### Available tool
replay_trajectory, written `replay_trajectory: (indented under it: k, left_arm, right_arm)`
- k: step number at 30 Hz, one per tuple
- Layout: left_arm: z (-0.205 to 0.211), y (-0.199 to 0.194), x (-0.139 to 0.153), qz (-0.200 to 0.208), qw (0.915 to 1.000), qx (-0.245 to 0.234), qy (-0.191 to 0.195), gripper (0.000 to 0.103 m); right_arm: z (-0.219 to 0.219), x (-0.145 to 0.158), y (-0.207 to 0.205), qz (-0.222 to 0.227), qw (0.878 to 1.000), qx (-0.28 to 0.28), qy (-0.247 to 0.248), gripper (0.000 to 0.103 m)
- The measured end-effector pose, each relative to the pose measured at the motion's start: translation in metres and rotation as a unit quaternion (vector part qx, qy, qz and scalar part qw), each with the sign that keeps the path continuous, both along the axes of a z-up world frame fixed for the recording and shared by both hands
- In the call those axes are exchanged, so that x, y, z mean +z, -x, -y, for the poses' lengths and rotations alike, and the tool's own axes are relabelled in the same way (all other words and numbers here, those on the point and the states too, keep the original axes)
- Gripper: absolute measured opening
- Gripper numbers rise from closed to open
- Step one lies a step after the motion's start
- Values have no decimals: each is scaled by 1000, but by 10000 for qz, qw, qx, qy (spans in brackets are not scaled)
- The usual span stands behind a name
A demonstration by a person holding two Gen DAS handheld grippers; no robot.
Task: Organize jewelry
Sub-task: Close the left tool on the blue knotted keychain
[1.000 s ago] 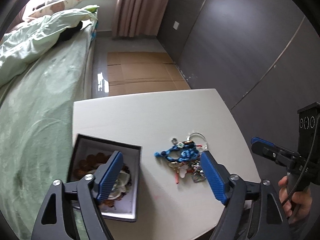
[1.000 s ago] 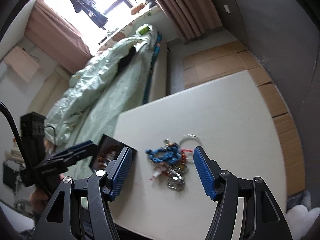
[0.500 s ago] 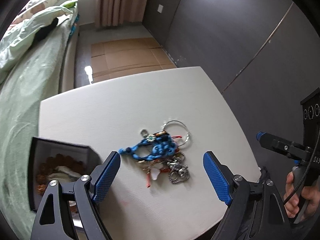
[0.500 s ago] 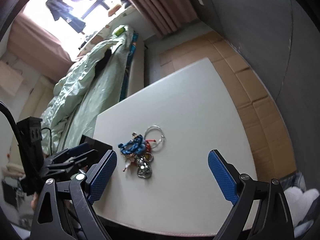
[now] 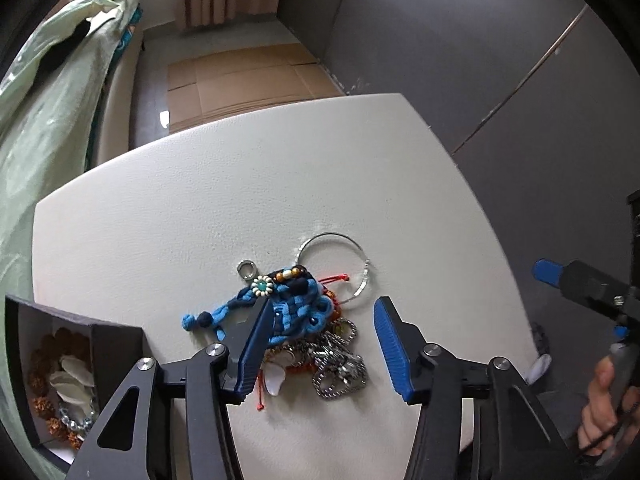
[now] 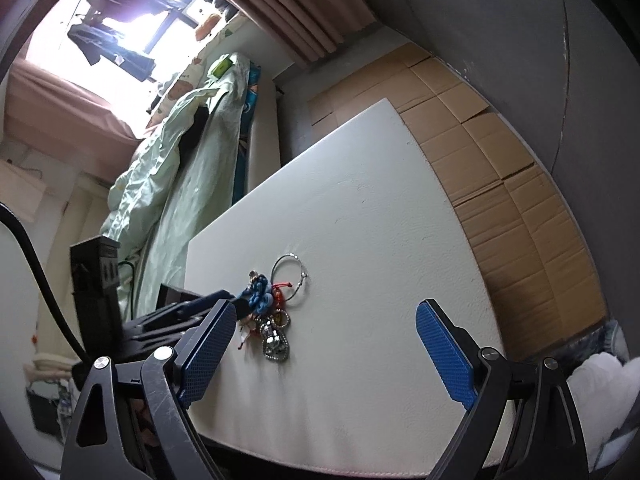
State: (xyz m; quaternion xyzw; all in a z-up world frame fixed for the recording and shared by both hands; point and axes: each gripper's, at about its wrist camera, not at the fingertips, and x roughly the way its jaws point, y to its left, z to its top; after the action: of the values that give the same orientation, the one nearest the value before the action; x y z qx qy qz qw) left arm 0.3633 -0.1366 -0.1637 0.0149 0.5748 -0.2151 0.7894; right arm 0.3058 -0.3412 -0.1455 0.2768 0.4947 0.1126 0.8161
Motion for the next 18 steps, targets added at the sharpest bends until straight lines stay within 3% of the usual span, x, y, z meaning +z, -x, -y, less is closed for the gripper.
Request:
replay_trajectory:
  k: [9,16,17,18]
  left_arm:
    - [4,-7,-24,-80,9994,20,-343,40]
    - [-5,-8,-14,-83,9998,146,-86,30]
    - [-7,-8,-11,-65,9998,166,-49,9]
    - [-8,-8,-8,-78,9998,189,11,0]
  right_arm:
    - [2,-2,-2,-44,10000,-33,-10,93]
    - [-5,-3,-5,-74,9999,85,1,92]
    - [-8,-4,-6,-74,9999,120,-4,92]
    - [-10,-4,-7,-80,9998,155,-10,91]
